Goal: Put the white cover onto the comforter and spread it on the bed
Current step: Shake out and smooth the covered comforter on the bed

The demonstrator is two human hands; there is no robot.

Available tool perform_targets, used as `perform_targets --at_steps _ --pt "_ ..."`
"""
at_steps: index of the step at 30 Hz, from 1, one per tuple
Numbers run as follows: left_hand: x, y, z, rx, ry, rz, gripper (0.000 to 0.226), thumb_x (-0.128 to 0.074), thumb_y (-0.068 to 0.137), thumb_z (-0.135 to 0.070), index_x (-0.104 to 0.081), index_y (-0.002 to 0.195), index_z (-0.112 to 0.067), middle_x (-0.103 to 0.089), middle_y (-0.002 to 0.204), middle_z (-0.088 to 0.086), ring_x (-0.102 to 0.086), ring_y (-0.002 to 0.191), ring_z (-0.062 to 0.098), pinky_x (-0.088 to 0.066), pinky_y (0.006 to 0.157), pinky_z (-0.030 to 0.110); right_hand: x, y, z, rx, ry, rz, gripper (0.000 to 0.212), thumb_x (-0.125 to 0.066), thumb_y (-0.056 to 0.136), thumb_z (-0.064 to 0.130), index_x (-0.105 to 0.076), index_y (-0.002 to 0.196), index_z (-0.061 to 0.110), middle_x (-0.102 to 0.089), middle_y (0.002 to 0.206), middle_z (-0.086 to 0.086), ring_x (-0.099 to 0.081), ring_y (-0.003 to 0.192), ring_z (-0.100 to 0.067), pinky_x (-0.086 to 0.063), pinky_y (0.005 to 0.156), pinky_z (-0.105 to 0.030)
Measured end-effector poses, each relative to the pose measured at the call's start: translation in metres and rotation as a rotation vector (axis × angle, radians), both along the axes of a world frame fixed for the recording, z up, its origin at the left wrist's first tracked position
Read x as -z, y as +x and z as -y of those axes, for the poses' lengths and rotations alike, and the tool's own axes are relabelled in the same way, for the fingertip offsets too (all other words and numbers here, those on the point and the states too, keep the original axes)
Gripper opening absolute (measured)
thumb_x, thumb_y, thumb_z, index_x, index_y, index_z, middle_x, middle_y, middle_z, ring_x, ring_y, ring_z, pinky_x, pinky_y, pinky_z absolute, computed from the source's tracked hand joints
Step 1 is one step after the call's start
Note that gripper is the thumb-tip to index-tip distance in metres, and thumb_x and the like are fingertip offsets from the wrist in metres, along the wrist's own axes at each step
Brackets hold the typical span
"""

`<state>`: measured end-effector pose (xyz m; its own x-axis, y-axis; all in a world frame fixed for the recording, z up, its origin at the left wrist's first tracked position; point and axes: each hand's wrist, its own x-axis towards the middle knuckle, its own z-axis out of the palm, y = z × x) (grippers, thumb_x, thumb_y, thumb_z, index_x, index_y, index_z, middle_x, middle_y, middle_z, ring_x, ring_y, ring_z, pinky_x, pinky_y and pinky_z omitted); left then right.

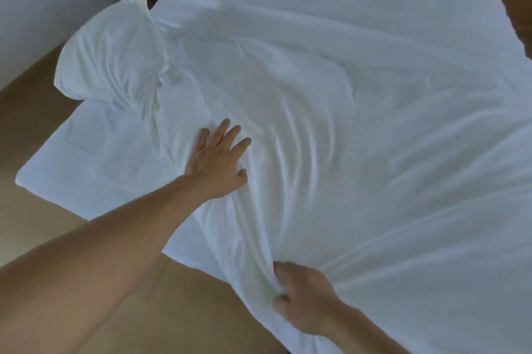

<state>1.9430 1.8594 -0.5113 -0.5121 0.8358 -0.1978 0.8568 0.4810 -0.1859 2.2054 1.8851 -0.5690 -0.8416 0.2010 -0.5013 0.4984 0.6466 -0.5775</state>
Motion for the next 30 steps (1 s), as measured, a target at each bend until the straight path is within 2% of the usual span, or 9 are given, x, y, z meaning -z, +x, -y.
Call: perform_targets --at_steps 5,7,9,14,19,22,25,27,30 --pt "0.000 -0.052 0.024 -0.101 -0.126 -0.059 0.066 -0.027 0.098 -0.057 -0.020 0.155 -0.024 -0.009 0.165 0.002 0.008 0.152 0.028 -0.003 0.118 0.055 -0.032 -0.036 -0.024 0.007 -0.139 0.169 0.037 -0.066 0.083 0.056 -0.056 0.069 0.023 -0.055 0.068 0.008 -0.057 0.075 -0.011 -0.038 0.064 -0.020" --pt "0.002 -0.064 0.038 -0.119 -0.135 -0.058 0.062 -0.025 0.097 -0.057 -0.028 0.150 -0.024 -0.024 0.159 0.000 -0.011 0.149 0.026 -0.018 0.113 0.055 -0.040 -0.081 -0.035 0.216 -0.105 -0.009 0.033 -0.063 0.086 0.061 -0.068 0.104 0.033 -0.066 0.103 0.011 -0.060 0.101 -0.008 -0.044 0.083 -0.020" --pt "0.004 -0.074 0.054 -0.129 -0.079 -0.040 0.056 -0.027 0.097 -0.054 -0.035 0.143 -0.024 -0.041 0.146 -0.001 -0.035 0.135 0.024 -0.036 0.101 0.049 -0.043 -0.135 -0.036 0.304 -0.109 -0.118 0.078 -0.066 0.083 0.062 -0.037 0.149 0.032 -0.047 0.144 0.009 -0.045 0.133 -0.011 -0.038 0.107 -0.028" --pt "0.000 -0.127 0.093 -0.204 0.139 0.096 0.053 -0.037 0.099 -0.037 -0.028 0.148 -0.020 -0.051 0.134 0.004 -0.051 0.114 0.029 -0.049 0.084 0.042 -0.023 -0.243 0.011 0.417 -0.325 -0.071 0.124 -0.084 0.068 0.055 -0.005 0.159 0.025 -0.032 0.157 0.002 -0.034 0.144 -0.022 -0.033 0.113 -0.035" --pt "-0.007 -0.197 0.146 -0.282 0.349 0.243 0.043 -0.041 0.097 -0.031 -0.036 0.138 -0.024 -0.063 0.107 -0.003 -0.063 0.079 0.028 -0.052 0.074 0.038 -0.006 -0.286 0.100 0.114 -0.037 0.050 0.074 -0.076 0.075 0.057 -0.047 0.133 0.021 -0.063 0.118 0.006 -0.060 0.111 -0.019 -0.049 0.094 -0.032" --pt "-0.008 -0.238 0.177 -0.293 0.436 0.227 0.035 -0.047 0.096 -0.037 -0.043 0.125 -0.018 -0.061 0.108 -0.002 -0.062 0.082 0.026 -0.051 0.073 0.037 -0.016 -0.301 0.116 -0.040 0.017 0.217 0.073 -0.072 0.073 0.069 -0.052 0.127 0.023 -0.063 0.114 0.008 -0.061 0.106 -0.015 -0.047 0.090 -0.028" --pt "-0.009 -0.278 0.201 -0.341 0.548 0.270 0.041 -0.052 0.095 -0.039 -0.043 0.127 -0.014 -0.057 0.116 0.000 -0.059 0.098 0.023 -0.047 0.074 0.036 -0.044 -0.334 0.110 0.180 -0.019 0.161 0.058 -0.069 0.072 0.073 -0.055 0.080 0.017 -0.059 0.076 0.007 -0.057 0.069 -0.011 -0.045 0.068 -0.027" --pt "-0.010 -0.300 0.215 -0.365 0.567 0.308 0.049 -0.052 0.096 -0.039 -0.039 0.137 -0.014 -0.051 0.130 0.001 -0.054 0.114 0.023 -0.045 0.081 0.037 -0.051 -0.372 0.104 0.494 -0.036 -0.065 0.067 -0.073 0.070 0.069 -0.060 0.092 0.008 -0.067 0.089 -0.005 -0.064 0.079 -0.021 -0.052 0.074 -0.036" --pt "-0.009 -0.326 0.234 -0.403 0.573 0.348 0.054 -0.048 0.099 -0.040 -0.033 0.144 -0.015 -0.045 0.139 0.002 -0.053 0.120 0.024 -0.044 0.086 0.037 -0.053 -0.434 0.108 0.740 -0.219 -0.227 0.118 -0.080 0.043 0.075 -0.044 0.140 0.019 -0.056 0.132 0.000 -0.057 0.118 -0.024 -0.051 0.098 -0.047"
